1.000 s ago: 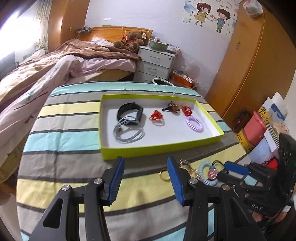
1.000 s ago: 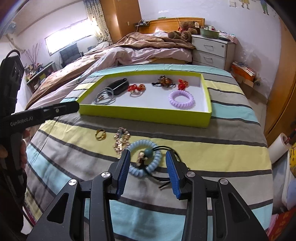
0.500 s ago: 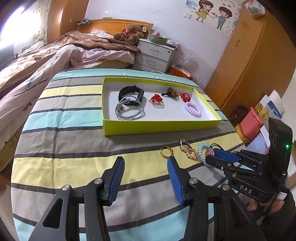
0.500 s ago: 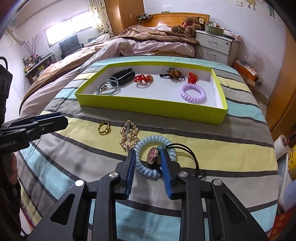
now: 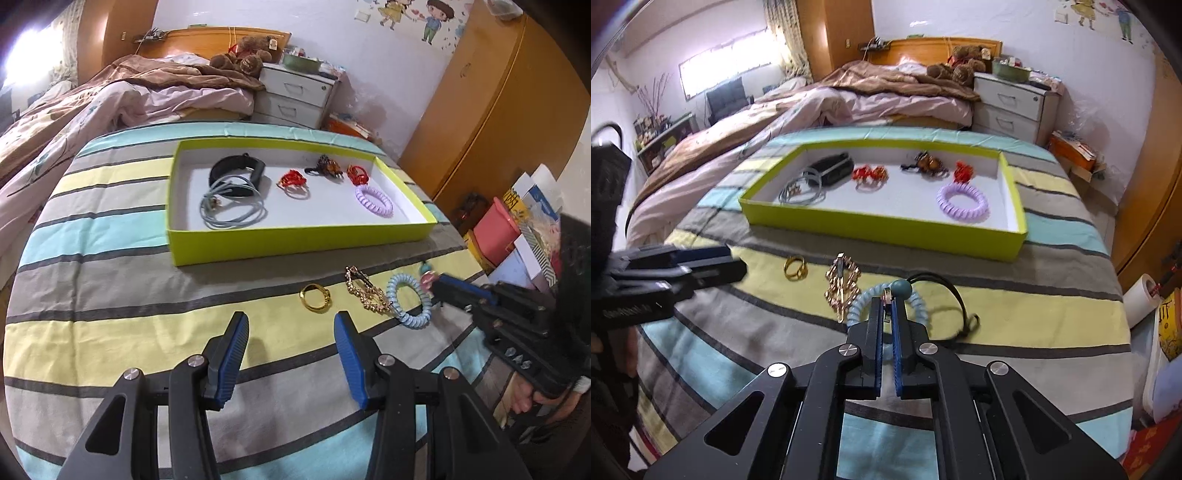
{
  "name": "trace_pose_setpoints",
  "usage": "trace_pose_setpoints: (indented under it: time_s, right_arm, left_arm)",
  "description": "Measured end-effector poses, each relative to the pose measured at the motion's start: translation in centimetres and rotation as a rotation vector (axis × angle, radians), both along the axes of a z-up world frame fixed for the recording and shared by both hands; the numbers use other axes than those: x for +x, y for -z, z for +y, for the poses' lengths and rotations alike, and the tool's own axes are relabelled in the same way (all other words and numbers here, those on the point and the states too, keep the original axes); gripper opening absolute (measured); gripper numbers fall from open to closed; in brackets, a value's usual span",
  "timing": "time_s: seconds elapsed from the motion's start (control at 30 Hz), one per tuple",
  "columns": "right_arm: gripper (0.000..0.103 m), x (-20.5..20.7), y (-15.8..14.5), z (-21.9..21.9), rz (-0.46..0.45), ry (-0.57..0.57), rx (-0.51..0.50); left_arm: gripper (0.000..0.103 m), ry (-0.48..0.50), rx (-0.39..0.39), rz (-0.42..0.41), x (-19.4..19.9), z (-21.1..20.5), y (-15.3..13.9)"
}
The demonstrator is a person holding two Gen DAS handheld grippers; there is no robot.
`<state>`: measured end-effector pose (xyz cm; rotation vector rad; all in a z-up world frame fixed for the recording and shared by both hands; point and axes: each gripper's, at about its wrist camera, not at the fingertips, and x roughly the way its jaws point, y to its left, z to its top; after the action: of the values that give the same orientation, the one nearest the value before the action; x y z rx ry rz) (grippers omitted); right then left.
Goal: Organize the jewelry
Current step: 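Grasp the black hair band with pink charm using the right gripper, then grasp the gold ring with the left gripper, then lower the gold ring into the box with the left gripper while the right drops the hair band there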
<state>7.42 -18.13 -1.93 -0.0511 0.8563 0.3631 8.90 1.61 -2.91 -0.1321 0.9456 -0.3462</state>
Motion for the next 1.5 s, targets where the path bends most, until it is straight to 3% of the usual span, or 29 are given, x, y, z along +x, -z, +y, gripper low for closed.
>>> trace_pose_setpoints:
  time_s: [0.2,0.4,0.53,0.7,0.8,0.9,1.23,1.5]
  right_arm:
    - [0.004,-0.6,-1.3,-1.2,-0.037,0.020,0.037]
    - [0.004,-0.9,-2.0,-2.2,-0.057,0.031,0.060]
    - [0.004,-0.7,-2.1,-2.4,-0.062,0.030,0.070]
    - [0.004,-0.5,-2.0,-2.6,-0.059,0.029,0.077]
    - [0.004,-0.3,-1.8,-2.8,-0.057,0.030,0.079]
    - [0.004,-0.2,-1.7,-3.0,-0.054,0.032,0.085]
    - [0.004,0.0,-1.7,-3.3,-0.060,0.041,0.081]
    - [0.004,1.3,-3.2,-3.2,-0.075,0.025,0.107]
  left_arm:
    - [0.048,0.034,0.048,0.013,1.3,-2.2,0.8]
    - [0.048,0.040,0.214,-0.008,2.4,-4.3,1.6]
    - [0.048,0.061,0.248,-0.020,2.7,-5.1,1.8]
    - [0.046,0.059,0.257,-0.030,2.7,-5.3,1.8]
    - [0.031,0.058,0.258,-0.037,2.6,-5.2,1.6]
    - [0.023,0.055,0.256,-0.040,2.7,-5.1,1.6]
    - [0.023,0.055,0.241,-0.058,2.2,-4.8,1.1]
    - [0.023,0.058,0.201,-0.094,2.1,-4.2,-1.2]
